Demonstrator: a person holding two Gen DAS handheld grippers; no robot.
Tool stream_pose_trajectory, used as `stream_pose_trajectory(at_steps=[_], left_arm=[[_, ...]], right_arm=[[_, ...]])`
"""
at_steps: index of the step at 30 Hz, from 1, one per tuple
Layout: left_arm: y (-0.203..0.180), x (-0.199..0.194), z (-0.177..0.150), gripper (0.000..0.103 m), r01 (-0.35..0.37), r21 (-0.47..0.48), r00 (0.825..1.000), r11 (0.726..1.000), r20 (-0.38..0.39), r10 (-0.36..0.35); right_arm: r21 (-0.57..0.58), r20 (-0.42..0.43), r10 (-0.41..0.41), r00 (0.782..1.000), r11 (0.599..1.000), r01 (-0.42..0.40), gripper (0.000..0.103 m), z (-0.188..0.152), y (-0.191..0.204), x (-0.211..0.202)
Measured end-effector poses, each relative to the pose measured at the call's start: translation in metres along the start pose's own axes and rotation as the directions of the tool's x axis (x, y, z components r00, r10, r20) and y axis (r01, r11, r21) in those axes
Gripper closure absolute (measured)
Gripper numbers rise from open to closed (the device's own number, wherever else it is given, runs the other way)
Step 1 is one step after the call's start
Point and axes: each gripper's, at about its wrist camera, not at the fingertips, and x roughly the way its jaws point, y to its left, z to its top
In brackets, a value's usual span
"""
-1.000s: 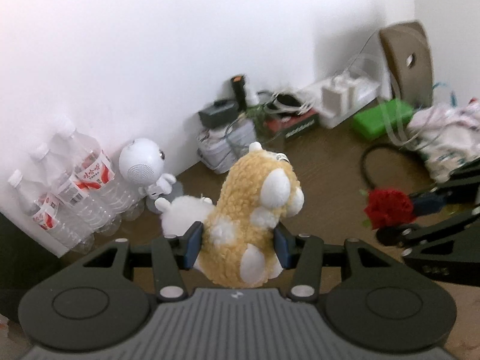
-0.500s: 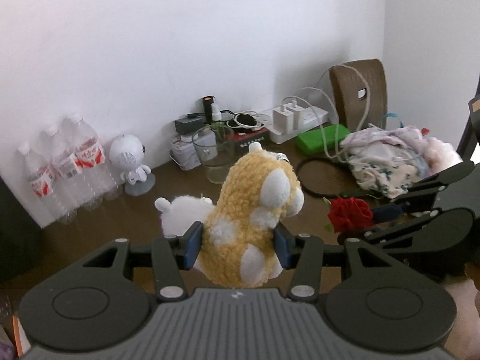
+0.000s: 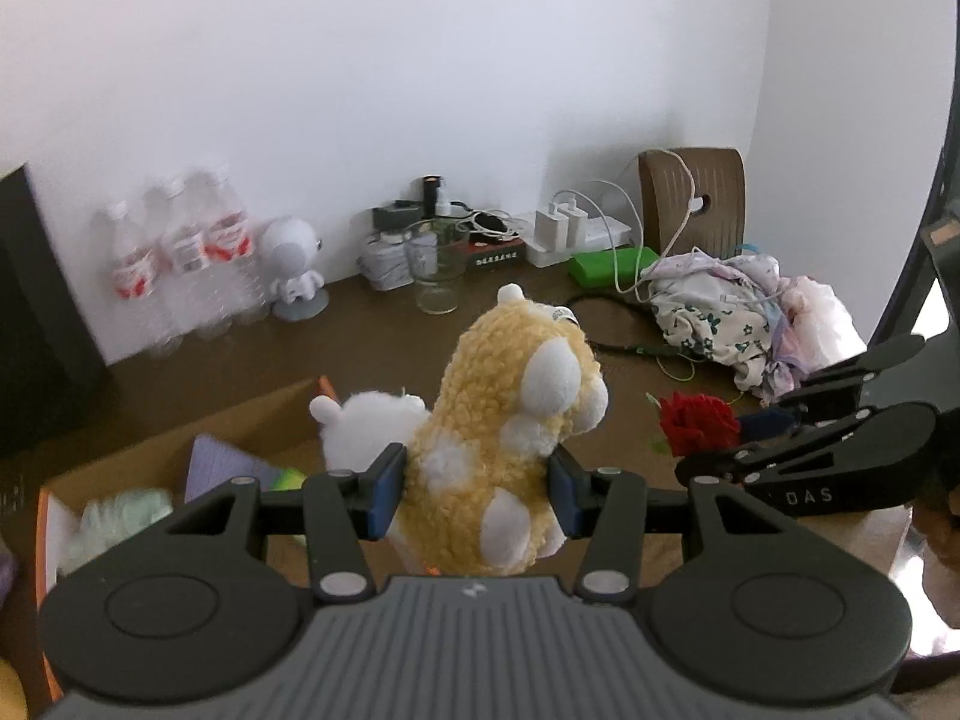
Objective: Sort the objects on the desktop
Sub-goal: 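Carry the plush sheep and rose over the cardboard box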
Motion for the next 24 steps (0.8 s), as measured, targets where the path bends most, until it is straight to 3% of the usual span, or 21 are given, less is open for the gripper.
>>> stream_pose_trajectory(at_steps=[9, 18, 24], left_arm=[[0.005, -0.049, -0.046, 0.054, 0.018, -0.072, 0.999, 0.997, -0.031, -0.021], [0.034, -0.073, -0.085, 0.054, -0.073, -0.198, 0.995, 0.978, -0.08, 0.058], [0.055, -0.089, -0.109, 0.054, -0.132, -0.306, 0.987, 0.943, -0.13, 0.096]], right_arm=[[-0.034, -0.01, 0.067, 0.998, 0.997, -0.067, 0.071, -0.025, 0.036, -0.027], [-0.066, -0.07, 0.143, 0.987, 0.987, -0.147, 0.071, -0.035, 0.075, -0.02], [-0.111, -0.108, 0.18, 0.978, 0.975, -0.191, 0.071, -0.034, 0.104, -0.012]])
